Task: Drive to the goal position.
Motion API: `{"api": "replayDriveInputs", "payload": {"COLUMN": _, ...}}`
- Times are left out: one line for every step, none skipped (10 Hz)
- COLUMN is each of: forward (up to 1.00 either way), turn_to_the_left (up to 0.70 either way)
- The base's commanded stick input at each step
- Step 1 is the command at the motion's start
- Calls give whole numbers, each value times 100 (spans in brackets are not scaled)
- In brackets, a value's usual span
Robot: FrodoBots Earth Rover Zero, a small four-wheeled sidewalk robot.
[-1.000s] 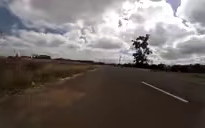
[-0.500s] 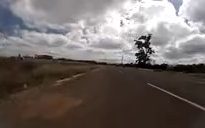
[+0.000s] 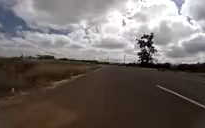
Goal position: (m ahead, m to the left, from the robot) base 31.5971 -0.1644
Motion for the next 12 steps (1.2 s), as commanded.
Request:
{"api": "replayDriveInputs", "payload": {"forward": 85, "turn_to_the_left": 0}}
{"api": "replayDriveInputs", "payload": {"forward": 85, "turn_to_the_left": 0}}
{"api": "replayDriveInputs", "payload": {"forward": 85, "turn_to_the_left": 0}}
{"api": "replayDriveInputs", "payload": {"forward": 85, "turn_to_the_left": -9}}
{"api": "replayDriveInputs", "payload": {"forward": 85, "turn_to_the_left": -24}}
{"api": "replayDriveInputs", "payload": {"forward": 85, "turn_to_the_left": -34}}
{"api": "replayDriveInputs", "payload": {"forward": 85, "turn_to_the_left": -34}}
{"api": "replayDriveInputs", "payload": {"forward": 85, "turn_to_the_left": -34}}
{"api": "replayDriveInputs", "payload": {"forward": 85, "turn_to_the_left": -32}}
{"api": "replayDriveInputs", "payload": {"forward": 85, "turn_to_the_left": -21}}
{"api": "replayDriveInputs", "payload": {"forward": 85, "turn_to_the_left": -8}}
{"api": "replayDriveInputs", "payload": {"forward": 85, "turn_to_the_left": 0}}
